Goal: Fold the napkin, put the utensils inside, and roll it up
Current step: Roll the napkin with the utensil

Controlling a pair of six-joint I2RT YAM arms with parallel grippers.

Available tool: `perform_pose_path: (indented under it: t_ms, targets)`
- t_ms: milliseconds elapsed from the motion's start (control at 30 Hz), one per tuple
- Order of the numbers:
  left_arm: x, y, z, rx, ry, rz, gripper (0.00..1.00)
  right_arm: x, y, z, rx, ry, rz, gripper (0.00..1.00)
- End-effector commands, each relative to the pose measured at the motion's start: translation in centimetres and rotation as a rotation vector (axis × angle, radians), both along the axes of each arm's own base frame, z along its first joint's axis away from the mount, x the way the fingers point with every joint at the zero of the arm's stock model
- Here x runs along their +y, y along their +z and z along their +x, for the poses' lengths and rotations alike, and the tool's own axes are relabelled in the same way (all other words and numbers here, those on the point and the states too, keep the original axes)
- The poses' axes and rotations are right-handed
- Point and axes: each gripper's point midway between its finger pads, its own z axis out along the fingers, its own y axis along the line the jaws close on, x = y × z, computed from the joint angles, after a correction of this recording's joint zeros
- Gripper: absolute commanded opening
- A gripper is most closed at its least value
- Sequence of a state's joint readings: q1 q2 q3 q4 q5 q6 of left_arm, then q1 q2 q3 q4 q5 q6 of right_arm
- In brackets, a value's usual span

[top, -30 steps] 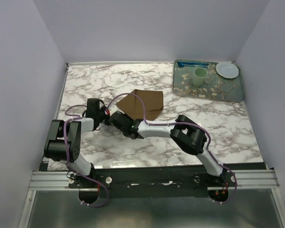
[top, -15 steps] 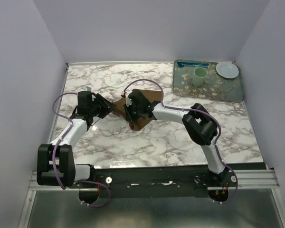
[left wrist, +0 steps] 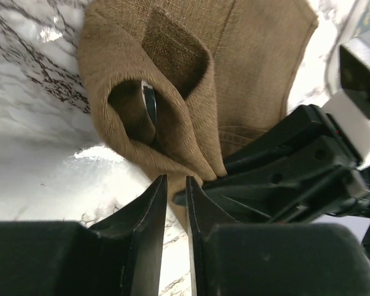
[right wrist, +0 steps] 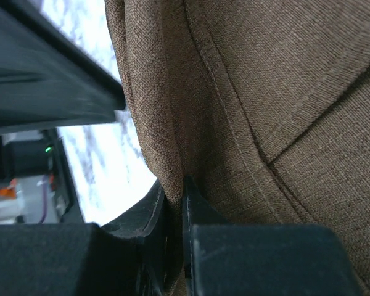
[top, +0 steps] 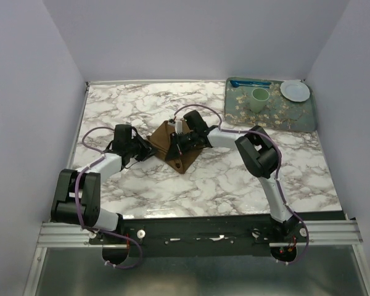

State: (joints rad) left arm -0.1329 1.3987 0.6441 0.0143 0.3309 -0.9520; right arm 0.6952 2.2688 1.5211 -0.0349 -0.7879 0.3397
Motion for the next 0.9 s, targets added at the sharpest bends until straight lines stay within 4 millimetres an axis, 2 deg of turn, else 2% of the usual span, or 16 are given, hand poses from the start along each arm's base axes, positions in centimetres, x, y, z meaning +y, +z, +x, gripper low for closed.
perform_pose_path:
  t_ms: [0, 333, 567, 700, 833, 867]
  targets:
    - [-1.4, -0.1, 0.8, -0.007, -0.011, -0.040, 0.25, -2.0, -4.4, -3.0, 0.186, 0.035, -0.057, 0.01]
    - [-3.4, -1.3, 1.6, 0.020, -0.020, -0.070, 0.22, -2.3, -4.9, -2.5, 0.210, 0.013, -0.063, 0.01]
    - [-2.9, -4.3, 1.6, 0.094, 0.016, -0.033, 0.16, -2.3, -3.6, -2.1, 0.190, 0.004, -0.081, 0.06]
    - [-2.4, -6.0, 1.3, 0.158, 0.039, -0.001, 0.10, -3.2, -2.1, -1.2, 0.122, -0.021, -0.158, 0.18]
    - [-2.1, -7.4, 0.7, 0.210, 0.043, 0.020, 0.06, -5.4, 1.3, 0.5, -0.026, -0.080, -0.283, 0.47]
    - [-2.0, -7.7, 0.7, 0.220, 0.044, 0.029, 0.06, -5.8, 1.9, 0.8, -0.059, -0.089, -0.304, 0.51]
